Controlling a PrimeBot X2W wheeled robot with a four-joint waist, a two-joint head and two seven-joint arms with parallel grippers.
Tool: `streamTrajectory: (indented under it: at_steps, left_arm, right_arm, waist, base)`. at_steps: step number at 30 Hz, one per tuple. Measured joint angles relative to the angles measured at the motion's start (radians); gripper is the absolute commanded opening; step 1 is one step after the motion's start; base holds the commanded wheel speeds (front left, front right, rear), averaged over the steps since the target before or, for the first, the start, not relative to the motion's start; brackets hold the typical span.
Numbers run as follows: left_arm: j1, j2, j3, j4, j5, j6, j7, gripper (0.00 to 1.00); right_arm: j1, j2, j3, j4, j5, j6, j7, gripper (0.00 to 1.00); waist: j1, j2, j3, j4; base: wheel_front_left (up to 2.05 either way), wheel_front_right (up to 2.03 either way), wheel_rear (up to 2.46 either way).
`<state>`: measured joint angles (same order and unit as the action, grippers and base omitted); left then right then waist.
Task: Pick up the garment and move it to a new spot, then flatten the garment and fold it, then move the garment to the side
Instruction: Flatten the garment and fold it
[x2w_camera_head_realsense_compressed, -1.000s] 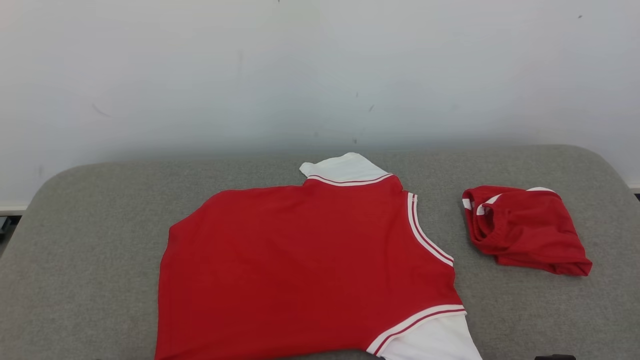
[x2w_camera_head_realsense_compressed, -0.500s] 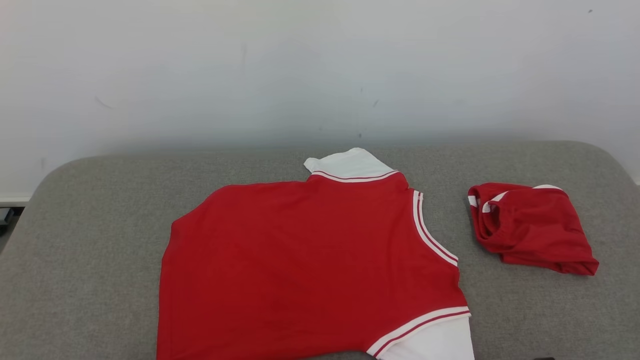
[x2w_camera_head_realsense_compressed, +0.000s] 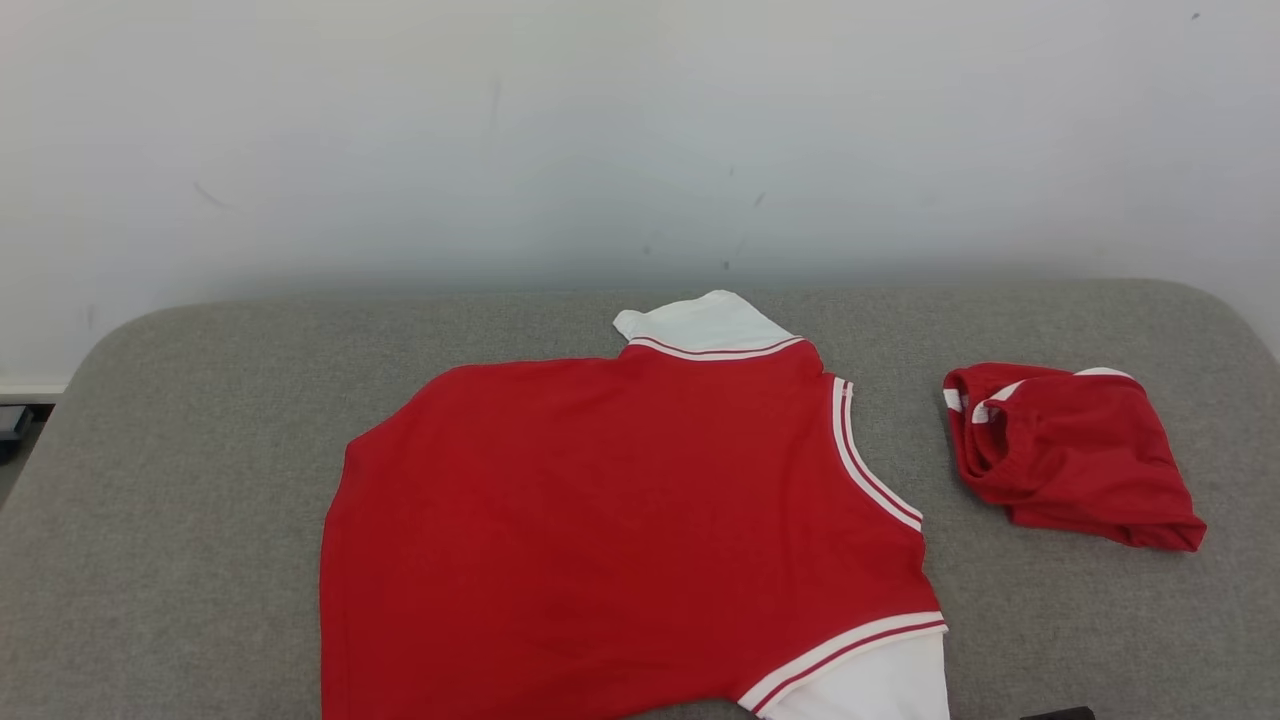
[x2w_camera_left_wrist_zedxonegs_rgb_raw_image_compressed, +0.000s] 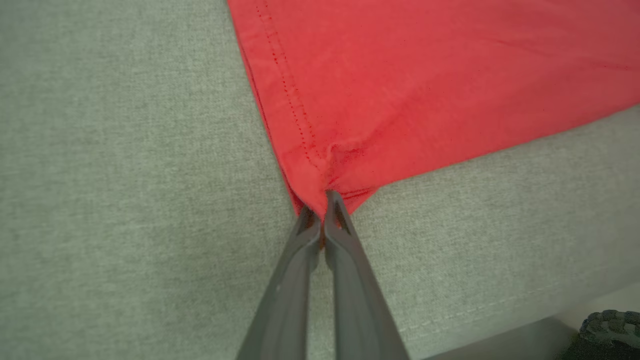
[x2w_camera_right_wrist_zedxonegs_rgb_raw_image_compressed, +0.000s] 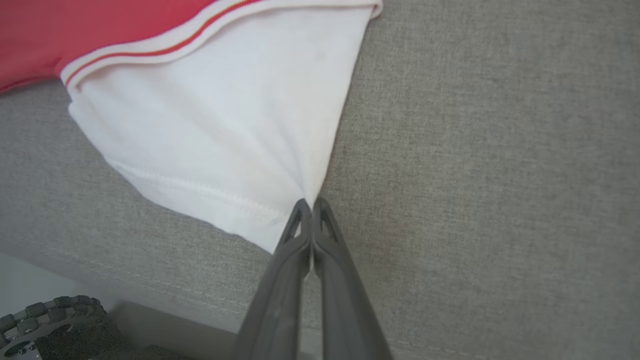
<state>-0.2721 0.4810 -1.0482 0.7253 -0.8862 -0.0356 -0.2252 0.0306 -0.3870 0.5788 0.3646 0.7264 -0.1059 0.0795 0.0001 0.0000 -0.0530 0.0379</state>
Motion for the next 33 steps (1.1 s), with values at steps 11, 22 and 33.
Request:
streamTrajectory:
  at_steps: [11,22,33]
  left_arm:
    - [0.024,0.003,0.081,-0.034,-0.046,0.019,-0.014,1.0]
    - [0.046,0.045,0.185,-0.178,-0.072,0.101,-0.022,1.0]
    - [0.105,0.025,0.295,-0.288,-0.058,0.142,-0.024,1.0]
  right_arm:
    - [0.002,-0.007,-0.1,-0.066,0.066,0.0,-0.059,1.0]
    - [-0.003,-0.014,-0.165,-0.17,0.07,0.0,-0.171,1.0]
    - [-0.062,0.004,-0.178,-0.199,0.026,0.0,-0.26,1.0]
  waist:
    - [0.0,0.0,-0.011,0.006]
    - [0.0,0.0,-0.029,0.007]
    - [0.0,0.0,-0.041,-0.02]
  base:
    - [0.0,0.0,0.0]
    - [0.0,0.0,0.0]
    - [0.0,0.0,0.0]
